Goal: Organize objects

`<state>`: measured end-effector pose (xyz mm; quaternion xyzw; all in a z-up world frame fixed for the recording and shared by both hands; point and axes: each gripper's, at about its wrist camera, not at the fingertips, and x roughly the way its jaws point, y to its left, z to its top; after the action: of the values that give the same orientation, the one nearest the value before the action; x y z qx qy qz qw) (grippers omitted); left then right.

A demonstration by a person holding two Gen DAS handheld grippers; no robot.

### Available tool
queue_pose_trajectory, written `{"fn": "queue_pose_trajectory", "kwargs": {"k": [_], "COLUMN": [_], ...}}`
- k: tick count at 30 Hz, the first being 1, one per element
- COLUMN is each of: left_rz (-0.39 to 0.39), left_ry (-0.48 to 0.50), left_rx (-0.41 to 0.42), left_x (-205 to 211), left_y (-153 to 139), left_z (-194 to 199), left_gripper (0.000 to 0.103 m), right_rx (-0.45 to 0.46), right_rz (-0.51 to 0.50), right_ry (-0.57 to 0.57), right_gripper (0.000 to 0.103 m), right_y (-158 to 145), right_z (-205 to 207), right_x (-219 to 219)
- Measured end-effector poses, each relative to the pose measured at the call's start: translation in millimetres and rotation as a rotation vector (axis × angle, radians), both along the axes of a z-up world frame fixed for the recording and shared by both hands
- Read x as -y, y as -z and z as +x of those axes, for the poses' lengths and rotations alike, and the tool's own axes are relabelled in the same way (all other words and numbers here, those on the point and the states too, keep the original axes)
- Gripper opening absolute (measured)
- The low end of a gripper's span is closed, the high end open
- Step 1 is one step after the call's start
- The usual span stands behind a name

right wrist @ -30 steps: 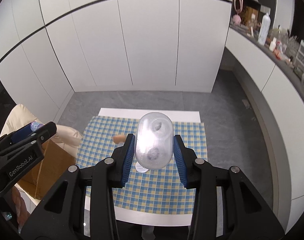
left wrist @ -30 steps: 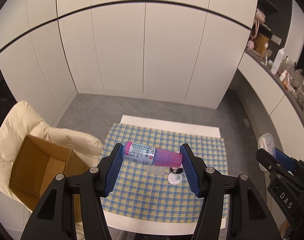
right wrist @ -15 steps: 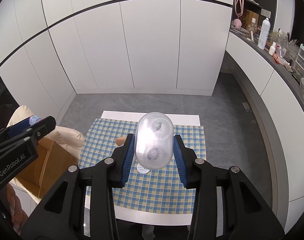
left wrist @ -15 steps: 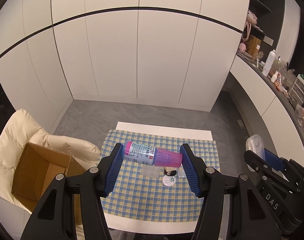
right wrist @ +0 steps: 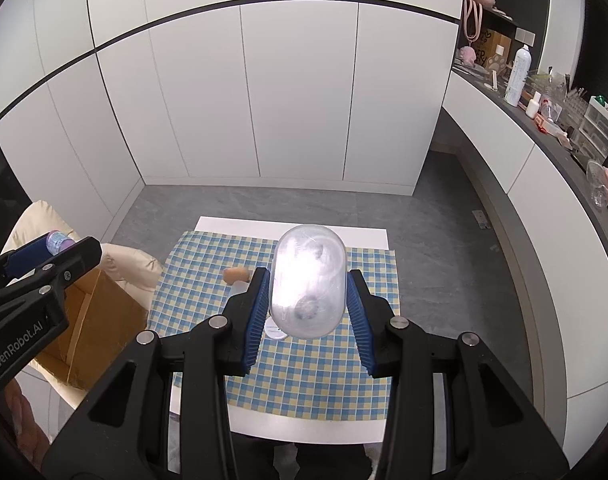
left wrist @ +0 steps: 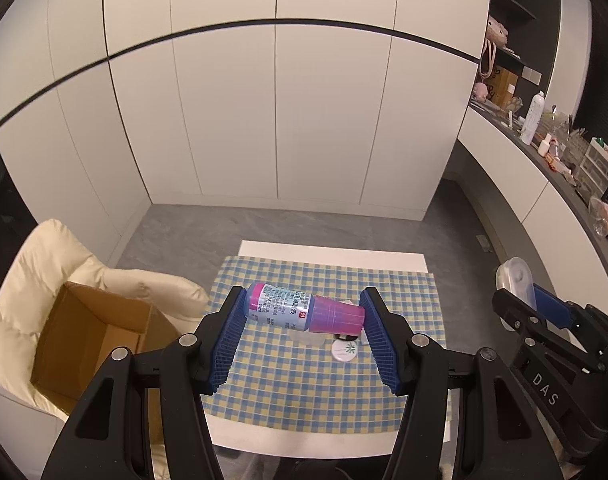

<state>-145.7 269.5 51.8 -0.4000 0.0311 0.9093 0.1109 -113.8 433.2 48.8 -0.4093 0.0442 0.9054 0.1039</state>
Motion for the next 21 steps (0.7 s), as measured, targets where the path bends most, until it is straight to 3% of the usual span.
{"fn": "queue_pose_trajectory", "kwargs": {"k": [9, 16, 21], "left_rz": [-0.002, -0.001, -0.039], "left_ry": [-0.001, 0.013, -0.004], "left_rx": [0.005, -0.007, -0.059], "left_x": [17.9, 31.3, 39.3], "left_y": [11.0, 8.7, 5.6], "left_z": [36.1, 70.4, 99.1], "left_gripper": [0.058, 0.058, 0.058], "right_rx": [-0.001, -0.013, -0.018], "right_rz": [0.016, -0.032, -0.027], "right_ry": [-0.029, -0.040, -0.035], "right_gripper": [0.040, 0.040, 0.040], "right_y": [4.8, 9.4, 12.2], "right_z": [33.3, 73.8, 102.1], "right_x": [21.9, 28.1, 34.4]}}
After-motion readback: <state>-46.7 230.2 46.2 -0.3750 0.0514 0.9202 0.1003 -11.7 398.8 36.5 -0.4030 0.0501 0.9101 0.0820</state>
